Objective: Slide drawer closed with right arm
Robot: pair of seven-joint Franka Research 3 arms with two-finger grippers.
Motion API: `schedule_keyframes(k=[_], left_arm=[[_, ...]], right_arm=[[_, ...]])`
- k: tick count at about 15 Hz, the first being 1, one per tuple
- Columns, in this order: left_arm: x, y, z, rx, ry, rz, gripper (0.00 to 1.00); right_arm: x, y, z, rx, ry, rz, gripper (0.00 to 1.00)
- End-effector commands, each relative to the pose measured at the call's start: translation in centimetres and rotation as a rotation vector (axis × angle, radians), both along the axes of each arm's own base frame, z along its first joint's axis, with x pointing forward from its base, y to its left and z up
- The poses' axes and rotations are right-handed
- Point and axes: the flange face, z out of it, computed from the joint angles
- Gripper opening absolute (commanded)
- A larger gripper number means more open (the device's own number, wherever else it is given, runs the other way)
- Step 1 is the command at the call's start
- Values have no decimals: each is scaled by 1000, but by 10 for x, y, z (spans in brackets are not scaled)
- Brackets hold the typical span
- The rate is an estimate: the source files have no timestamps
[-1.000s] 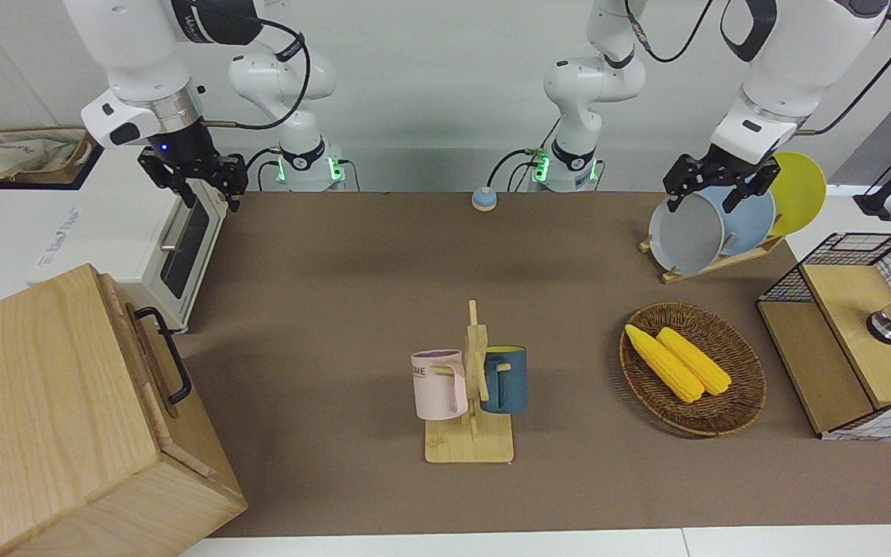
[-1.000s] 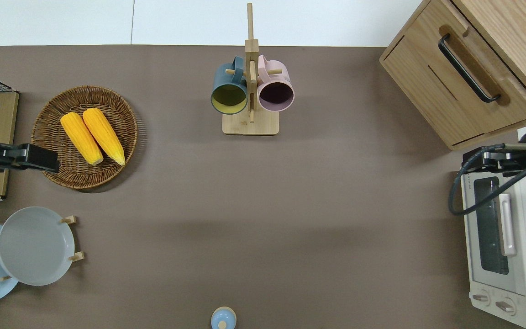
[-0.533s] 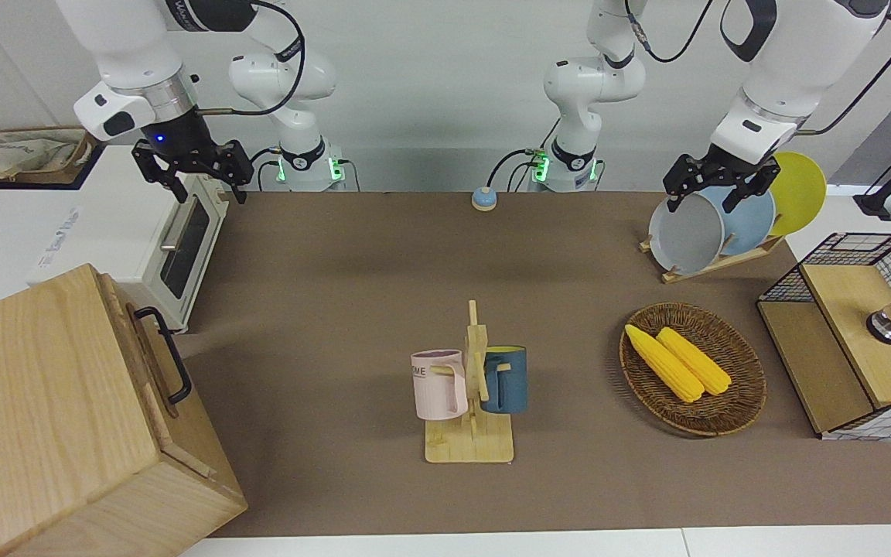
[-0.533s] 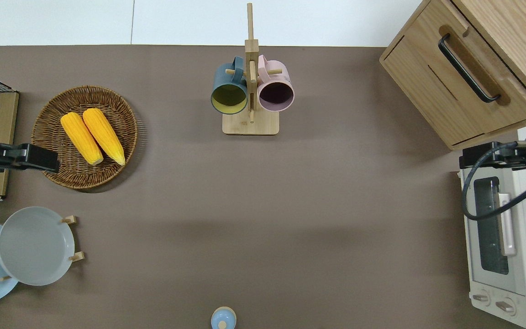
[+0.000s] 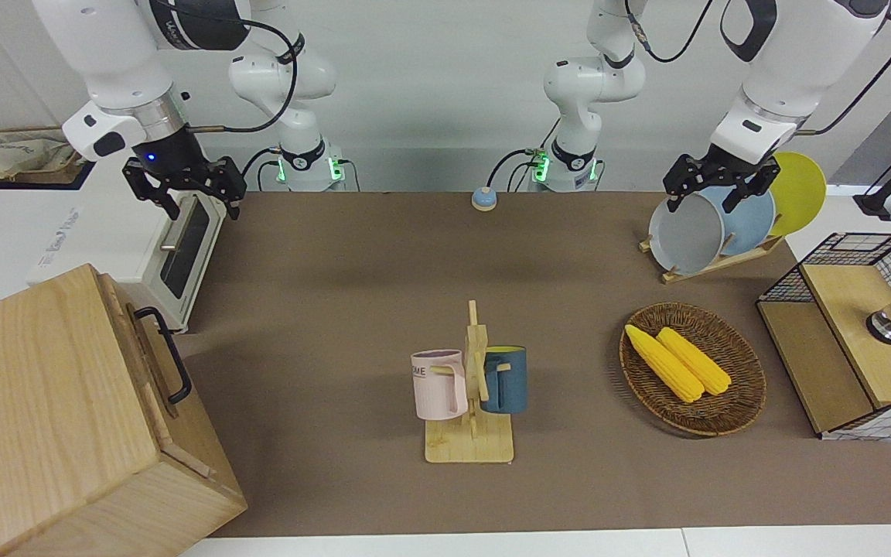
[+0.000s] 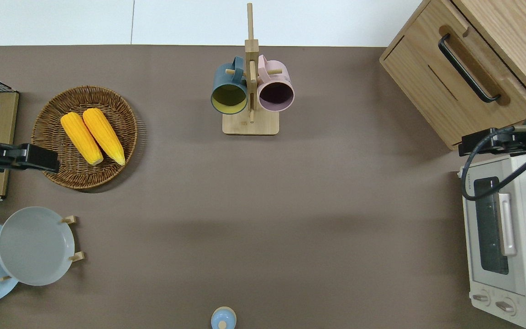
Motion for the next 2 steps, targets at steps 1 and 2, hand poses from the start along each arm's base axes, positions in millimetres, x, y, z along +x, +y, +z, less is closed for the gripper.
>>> schedule_keyframes(k=[1,2], left_arm=[[-3,-2,6,19,3,5,993],[-3,-2,5,19,5,5,993]], right_arm=[[2,-1,5,-1,2,24,985],[2,-1,5,0,2,24,985]])
